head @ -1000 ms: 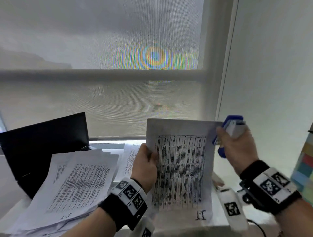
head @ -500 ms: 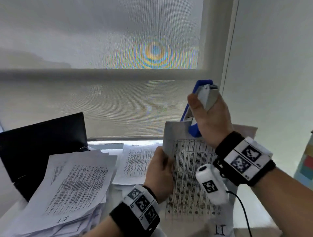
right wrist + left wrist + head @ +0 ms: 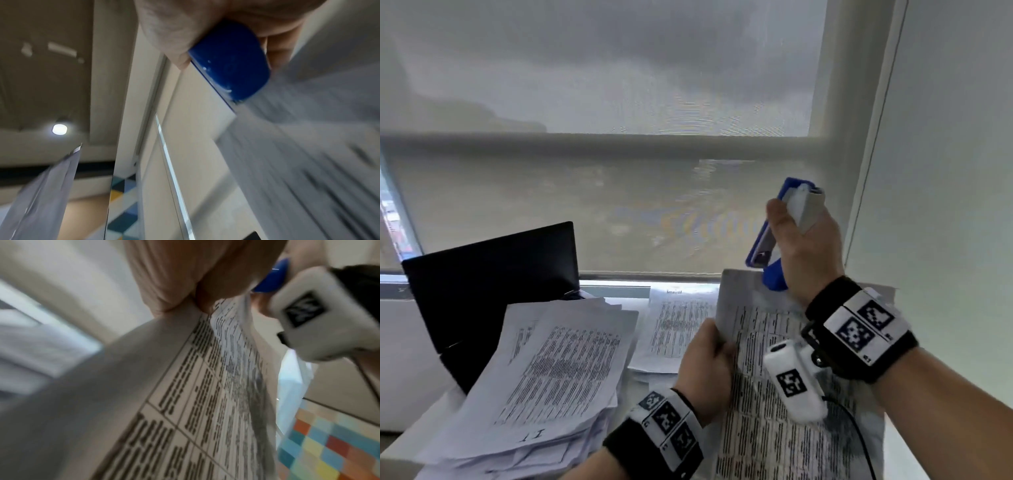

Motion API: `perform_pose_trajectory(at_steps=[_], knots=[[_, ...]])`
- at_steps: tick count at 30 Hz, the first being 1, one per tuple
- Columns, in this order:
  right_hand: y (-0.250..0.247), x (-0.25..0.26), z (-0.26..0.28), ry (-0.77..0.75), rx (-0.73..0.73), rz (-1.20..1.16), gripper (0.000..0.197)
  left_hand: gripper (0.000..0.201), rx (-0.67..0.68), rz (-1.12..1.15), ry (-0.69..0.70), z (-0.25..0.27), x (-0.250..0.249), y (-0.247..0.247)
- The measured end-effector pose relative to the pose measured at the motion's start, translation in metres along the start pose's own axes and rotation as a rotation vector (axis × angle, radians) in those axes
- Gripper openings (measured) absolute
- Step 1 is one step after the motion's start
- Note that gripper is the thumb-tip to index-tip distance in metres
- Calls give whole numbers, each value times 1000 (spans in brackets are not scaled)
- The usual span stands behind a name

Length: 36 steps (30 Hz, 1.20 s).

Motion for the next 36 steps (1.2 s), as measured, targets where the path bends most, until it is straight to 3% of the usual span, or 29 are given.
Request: perform_pose_trajectory(at_steps=[3,5,8,10,13,15,17,21,23,27,31,34,36], knots=[[-12,-2,-1,35,-58,-45,16,12,-54,58,-211,-12,47,-27],[-16,-21,4,146,3,-5,17,4,-123,35,-306,-31,83,-71],[-21,-75,31,376,126,163,26,16,-157,-153,-436,-58,123,-155],[-25,-114,55,523,195,272,31,15,-147,-351,-476,-68,131,-213],[-20,-160,84,686,292,372,30,10,-245,-572,-505,-74,132,-286],[-12,-180,94,739,343,407,28,10,-282,-684,-515,-82,140,-311],[-2,-193,98,744,397,456,28,23,-262,-819,-523,-91,149,-316],[10,-219,88,714,487,618,26,57,-192,-1025,-504,-105,159,-290],[10,-236,81,723,500,682,24,57,-106,-1074,-436,-117,159,-254],[-10,-282,76,837,420,722,23,44,217,-969,-202,-135,157,-146],[-33,-318,77,906,377,790,20,60,645,-1046,24,-123,154,-43],[-33,-333,71,916,415,881,15,67,792,-1285,230,-113,155,-6],[-23,-343,70,967,498,898,17,64,809,-1305,268,-114,160,1]])
Point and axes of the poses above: each hand's wrist, its own z-axis away from the middle knuckle, its own y-axis out of the palm, x = y × z, the point moved 8 cm from there along -z, towards the middle knuckle, and after that the axes turned 8 degrees about -z, right-handed, at the moved point
